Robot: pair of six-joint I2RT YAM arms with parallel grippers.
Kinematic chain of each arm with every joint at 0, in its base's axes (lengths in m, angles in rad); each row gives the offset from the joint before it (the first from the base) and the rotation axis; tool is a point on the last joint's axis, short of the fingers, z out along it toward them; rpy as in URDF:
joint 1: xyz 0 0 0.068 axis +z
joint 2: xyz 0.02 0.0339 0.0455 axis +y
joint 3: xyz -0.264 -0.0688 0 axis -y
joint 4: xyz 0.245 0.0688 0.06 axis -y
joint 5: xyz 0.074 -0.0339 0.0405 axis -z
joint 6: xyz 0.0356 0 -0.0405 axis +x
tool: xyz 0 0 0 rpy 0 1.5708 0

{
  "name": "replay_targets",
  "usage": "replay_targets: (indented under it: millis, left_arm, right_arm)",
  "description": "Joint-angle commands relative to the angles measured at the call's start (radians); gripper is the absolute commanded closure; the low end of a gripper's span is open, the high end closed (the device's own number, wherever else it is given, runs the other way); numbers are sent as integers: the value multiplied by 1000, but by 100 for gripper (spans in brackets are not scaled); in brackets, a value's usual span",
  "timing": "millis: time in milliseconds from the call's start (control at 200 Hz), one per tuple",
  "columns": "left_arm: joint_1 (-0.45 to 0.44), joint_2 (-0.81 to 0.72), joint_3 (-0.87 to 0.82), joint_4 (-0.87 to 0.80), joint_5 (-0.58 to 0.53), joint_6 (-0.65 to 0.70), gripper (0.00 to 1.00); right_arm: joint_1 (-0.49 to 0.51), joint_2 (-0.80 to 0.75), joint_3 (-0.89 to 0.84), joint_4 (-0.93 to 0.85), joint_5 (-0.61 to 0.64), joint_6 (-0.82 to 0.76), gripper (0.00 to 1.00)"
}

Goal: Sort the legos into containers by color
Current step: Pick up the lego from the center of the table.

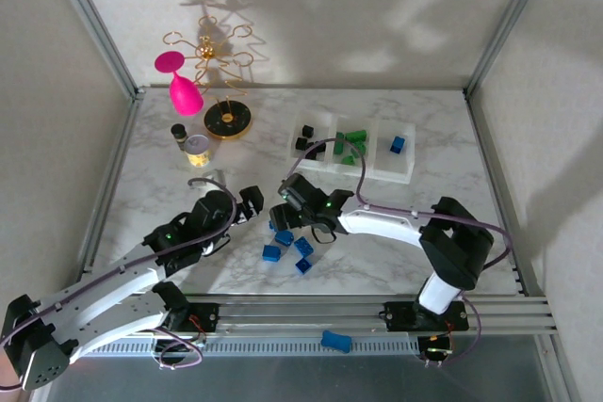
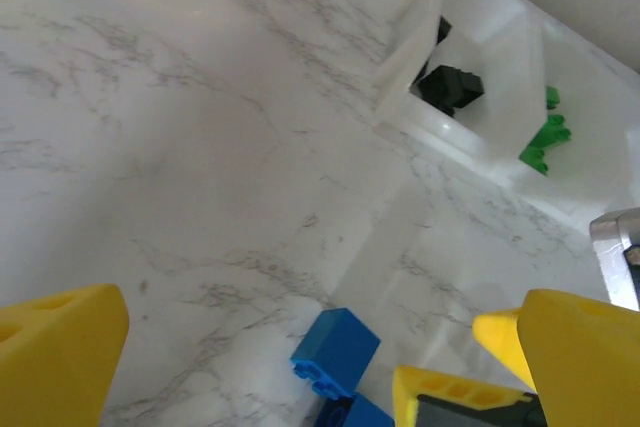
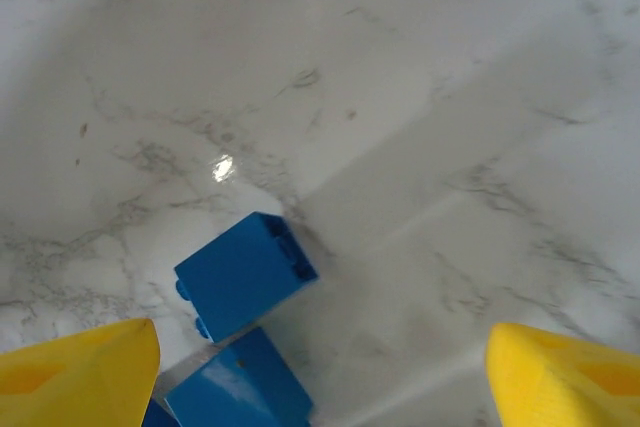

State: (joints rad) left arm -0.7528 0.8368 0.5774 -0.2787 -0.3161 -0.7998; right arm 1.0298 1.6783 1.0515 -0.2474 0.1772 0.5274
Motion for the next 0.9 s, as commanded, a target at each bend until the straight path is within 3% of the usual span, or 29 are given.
replay_targets:
  millis: [0, 441, 576, 731, 896]
  left_arm:
    - [4, -42, -19, -57, -64, -49, 0]
    - [19, -114, -38, -103, -112, -87, 0]
    - [22, -111, -40, -100, -106, -85, 0]
    - [27, -114, -40, -102, -109, -85, 0]
    - [30, -114, -39, -94, -103, -80, 0]
  right_arm:
    - [25, 52, 21, 57, -12, -51, 14]
    - [27, 227, 140, 24, -1, -147, 17]
    - [27, 258, 172, 7, -1, -150, 24]
    - [26, 254, 173, 23, -42, -157, 26]
    - [25, 285, 197, -27, -6, -142, 30]
